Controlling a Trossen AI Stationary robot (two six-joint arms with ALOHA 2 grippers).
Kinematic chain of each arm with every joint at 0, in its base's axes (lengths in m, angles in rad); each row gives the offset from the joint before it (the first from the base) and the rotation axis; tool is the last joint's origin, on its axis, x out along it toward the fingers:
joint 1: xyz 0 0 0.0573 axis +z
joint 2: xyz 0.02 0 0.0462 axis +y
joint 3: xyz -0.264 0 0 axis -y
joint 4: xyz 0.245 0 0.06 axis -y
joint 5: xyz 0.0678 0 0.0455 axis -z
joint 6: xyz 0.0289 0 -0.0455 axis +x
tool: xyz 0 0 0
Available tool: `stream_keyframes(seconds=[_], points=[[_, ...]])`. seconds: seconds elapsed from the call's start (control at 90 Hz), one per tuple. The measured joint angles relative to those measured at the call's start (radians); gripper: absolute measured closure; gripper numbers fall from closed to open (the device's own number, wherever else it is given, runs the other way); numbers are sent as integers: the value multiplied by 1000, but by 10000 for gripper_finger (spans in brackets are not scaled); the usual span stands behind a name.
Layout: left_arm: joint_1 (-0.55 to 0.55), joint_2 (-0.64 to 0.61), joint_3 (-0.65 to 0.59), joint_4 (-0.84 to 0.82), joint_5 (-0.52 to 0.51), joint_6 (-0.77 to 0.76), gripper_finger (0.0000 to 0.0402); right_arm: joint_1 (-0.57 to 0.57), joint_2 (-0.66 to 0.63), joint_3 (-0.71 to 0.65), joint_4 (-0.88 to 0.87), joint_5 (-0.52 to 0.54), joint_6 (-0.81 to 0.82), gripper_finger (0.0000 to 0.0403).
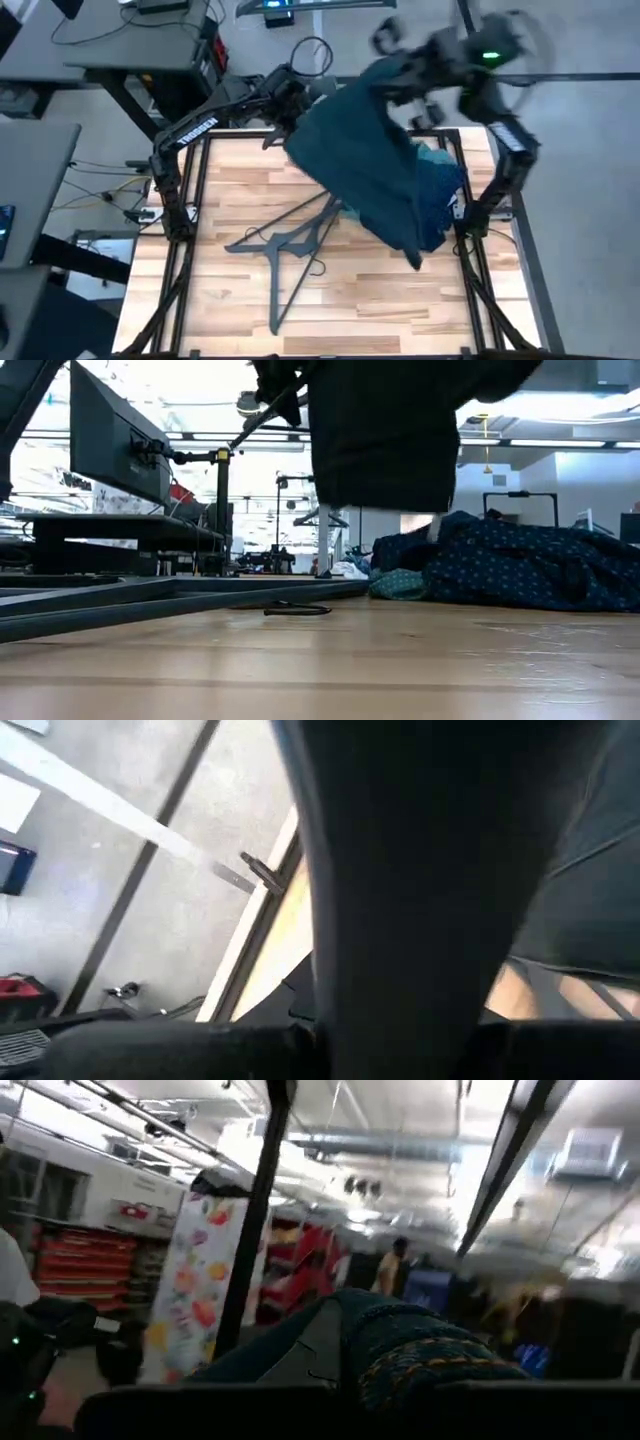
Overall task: Hang clothes
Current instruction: Unhang the black pants from the rack
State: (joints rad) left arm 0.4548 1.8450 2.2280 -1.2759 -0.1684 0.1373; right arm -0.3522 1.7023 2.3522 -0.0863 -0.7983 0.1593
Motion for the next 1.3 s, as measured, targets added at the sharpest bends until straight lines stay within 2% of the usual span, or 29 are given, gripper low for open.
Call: stream_keyframes(seconds=[0.144,0.311,0.6,0.656,0.933,1.067,1.3], points=[[-9,-8,4,41,11,-34,365,-4,37,5,-11,-27,41,403],[-21,15,4,-44,20,-53,365,-44,50,1,93,-14,45,403],[-41,135,-80,-128,42,-52,365,-126,-61,3,355,2,110,403],[-41,153,-97,-162,14,-44,365,-126,-83,3,386,6,105,403],[-35,157,-128,-156,12,-51,365,-128,-197,4,357,7,63,403],[-2,128,-127,-154,-16,-82,365,-128,-259,4,357,7,35,403],[61,114,-124,-169,6,-97,365,-128,-330,4,349,8,-30,403]])
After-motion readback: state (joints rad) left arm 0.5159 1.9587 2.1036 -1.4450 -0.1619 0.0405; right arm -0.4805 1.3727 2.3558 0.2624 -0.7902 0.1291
